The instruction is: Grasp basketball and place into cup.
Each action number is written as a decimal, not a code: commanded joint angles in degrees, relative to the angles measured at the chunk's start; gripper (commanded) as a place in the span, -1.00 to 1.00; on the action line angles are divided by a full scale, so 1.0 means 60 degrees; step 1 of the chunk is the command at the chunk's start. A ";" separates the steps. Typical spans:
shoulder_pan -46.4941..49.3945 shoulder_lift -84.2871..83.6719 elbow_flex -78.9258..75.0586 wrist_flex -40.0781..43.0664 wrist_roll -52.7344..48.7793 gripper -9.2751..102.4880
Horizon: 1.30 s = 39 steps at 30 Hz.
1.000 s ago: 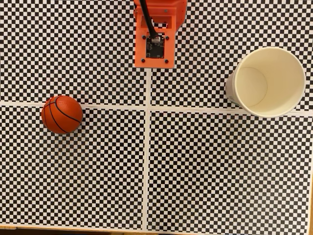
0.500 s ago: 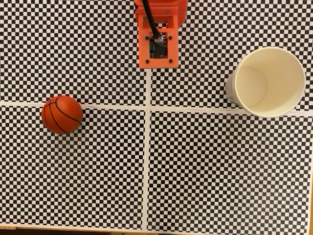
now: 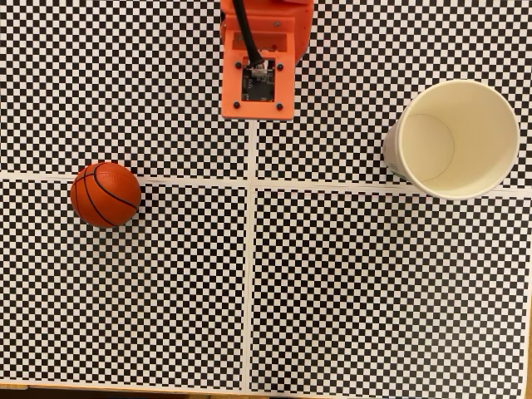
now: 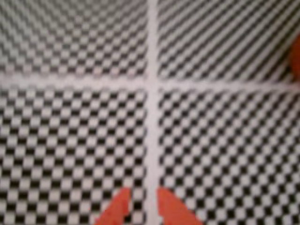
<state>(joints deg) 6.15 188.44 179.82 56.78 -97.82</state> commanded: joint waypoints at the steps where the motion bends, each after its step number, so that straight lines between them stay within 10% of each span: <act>1: 0.0117 0.0000 0.0190 -0.1055 0.0190 -0.84; 12: 0.0703 -0.0454 -0.1289 -0.1890 0.0659 -0.84; 39: 0.1538 -1.3169 -1.3682 0.2227 0.2065 -0.84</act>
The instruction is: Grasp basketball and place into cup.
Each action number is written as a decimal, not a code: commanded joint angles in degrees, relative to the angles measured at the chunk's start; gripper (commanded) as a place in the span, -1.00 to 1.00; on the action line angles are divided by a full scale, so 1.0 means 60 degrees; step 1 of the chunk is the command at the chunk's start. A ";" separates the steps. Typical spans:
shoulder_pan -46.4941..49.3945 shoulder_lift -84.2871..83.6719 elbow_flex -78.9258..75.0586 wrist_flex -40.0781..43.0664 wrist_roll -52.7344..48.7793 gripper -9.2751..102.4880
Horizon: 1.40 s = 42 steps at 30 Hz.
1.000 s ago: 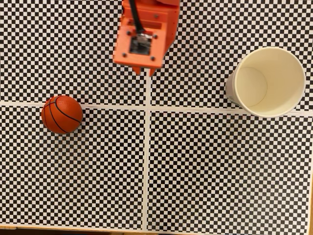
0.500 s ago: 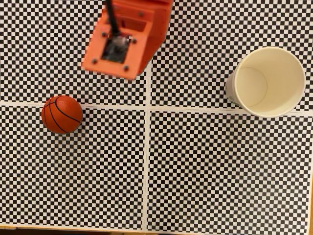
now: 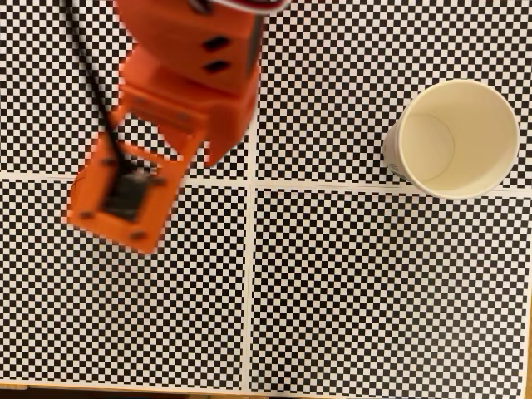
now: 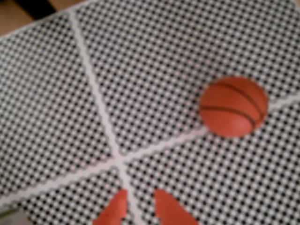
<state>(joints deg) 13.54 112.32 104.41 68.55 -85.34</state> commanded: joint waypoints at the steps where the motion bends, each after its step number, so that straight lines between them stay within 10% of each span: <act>1: 0.0425 -0.0703 -0.1333 0.0293 -0.0059 -0.84; 23: 0.2285 -0.4966 -0.5874 0.0542 -0.1641 -0.82; 42: 0.1538 -0.5566 -0.5801 0.1582 -0.1377 -0.09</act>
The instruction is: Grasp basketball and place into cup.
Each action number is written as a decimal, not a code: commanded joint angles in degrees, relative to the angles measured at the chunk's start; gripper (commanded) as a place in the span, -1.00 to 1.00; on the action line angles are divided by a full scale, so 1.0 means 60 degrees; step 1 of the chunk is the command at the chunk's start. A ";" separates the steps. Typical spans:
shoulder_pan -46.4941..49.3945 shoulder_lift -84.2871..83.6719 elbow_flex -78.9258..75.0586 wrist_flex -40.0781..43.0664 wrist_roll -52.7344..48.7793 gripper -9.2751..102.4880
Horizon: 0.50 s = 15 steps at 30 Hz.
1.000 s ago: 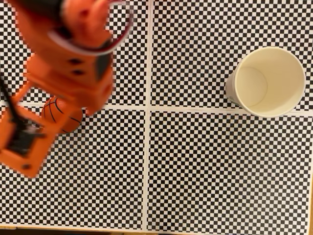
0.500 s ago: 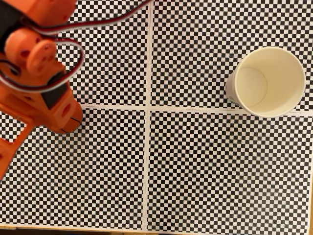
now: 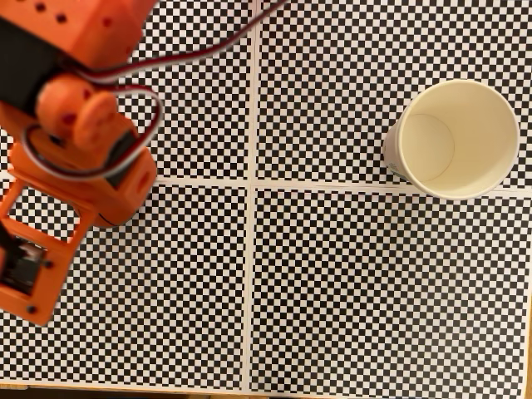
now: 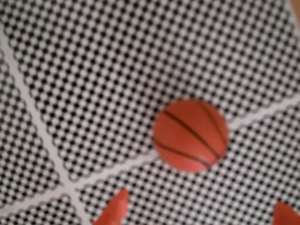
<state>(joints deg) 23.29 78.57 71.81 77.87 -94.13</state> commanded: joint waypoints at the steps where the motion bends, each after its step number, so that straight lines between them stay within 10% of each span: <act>1: -0.0117 -0.0015 -0.0366 0.0029 0.0132 -0.08; 15: -0.0059 -0.0205 -0.0278 -0.0513 -0.0176 -0.07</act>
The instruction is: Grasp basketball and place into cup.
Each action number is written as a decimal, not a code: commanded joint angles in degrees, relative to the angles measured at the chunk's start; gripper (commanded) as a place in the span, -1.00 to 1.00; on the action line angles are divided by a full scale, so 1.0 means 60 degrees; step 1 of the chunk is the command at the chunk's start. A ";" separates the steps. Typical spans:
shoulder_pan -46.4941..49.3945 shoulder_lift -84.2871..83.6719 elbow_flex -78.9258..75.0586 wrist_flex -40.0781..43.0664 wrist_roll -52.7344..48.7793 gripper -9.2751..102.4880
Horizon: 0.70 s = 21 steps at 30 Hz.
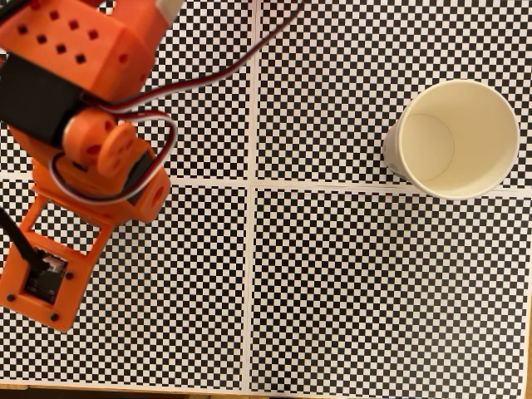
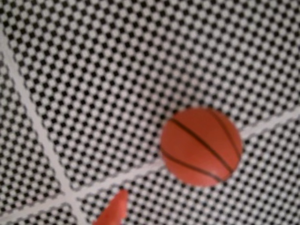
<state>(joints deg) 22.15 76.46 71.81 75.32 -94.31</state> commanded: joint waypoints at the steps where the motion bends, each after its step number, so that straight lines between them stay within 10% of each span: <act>1: 0.0146 0.0234 -0.0234 -0.0088 -0.0176 -0.10; 21: 0.0352 0.1099 0.2329 -0.2754 -0.0176 -0.07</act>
<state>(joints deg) 23.29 79.63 85.17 61.26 -95.19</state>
